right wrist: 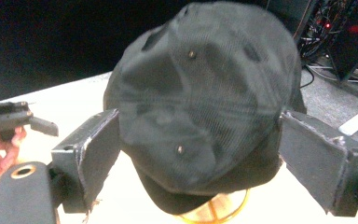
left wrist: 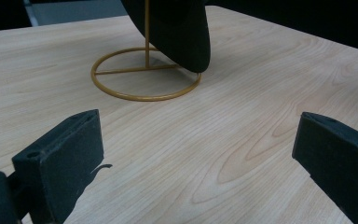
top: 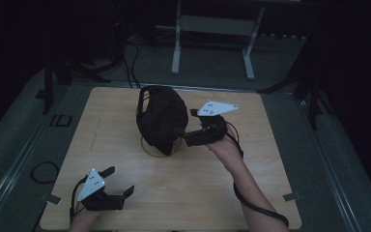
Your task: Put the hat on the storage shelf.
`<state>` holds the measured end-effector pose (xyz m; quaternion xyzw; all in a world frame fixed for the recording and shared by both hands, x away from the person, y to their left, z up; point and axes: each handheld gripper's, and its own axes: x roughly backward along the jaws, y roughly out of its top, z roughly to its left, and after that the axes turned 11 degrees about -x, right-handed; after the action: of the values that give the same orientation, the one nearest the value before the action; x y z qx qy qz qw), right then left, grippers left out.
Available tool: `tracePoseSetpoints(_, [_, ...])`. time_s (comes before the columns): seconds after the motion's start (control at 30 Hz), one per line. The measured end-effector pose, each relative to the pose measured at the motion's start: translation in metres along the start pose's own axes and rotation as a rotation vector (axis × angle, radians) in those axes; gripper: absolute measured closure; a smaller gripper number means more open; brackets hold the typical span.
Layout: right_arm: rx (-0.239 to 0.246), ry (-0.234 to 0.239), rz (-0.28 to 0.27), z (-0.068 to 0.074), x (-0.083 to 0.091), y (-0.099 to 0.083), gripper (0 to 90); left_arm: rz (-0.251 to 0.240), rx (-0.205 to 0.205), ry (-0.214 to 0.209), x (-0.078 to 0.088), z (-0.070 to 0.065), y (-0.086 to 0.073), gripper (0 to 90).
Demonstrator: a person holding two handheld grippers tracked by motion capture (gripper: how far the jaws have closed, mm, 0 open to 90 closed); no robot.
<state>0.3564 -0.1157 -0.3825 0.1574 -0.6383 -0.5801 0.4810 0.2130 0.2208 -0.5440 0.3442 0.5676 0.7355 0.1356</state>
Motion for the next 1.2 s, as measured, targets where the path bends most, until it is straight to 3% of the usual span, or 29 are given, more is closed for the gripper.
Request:
tracePoseSetpoints(0.57, [0.004, 0.022, 0.052, -0.002, 0.005, -0.053, 13.2, 0.008, -0.008, 0.003, 0.000, 0.000, -0.001, 2.5])
tracePoseSetpoints(0.8, [0.014, 0.047, 0.096, -0.005, 0.001, -0.075, 13.4, 0.009, -0.003, 0.007, -0.001, 0.000, -0.003, 2.4])
tracePoseSetpoints(1.2, [-0.023, 0.068, 0.105, -0.008, 0.002, -0.111, 13.3, 0.006, 0.002, 0.018, 0.000, 0.002, -0.004, 2.5])
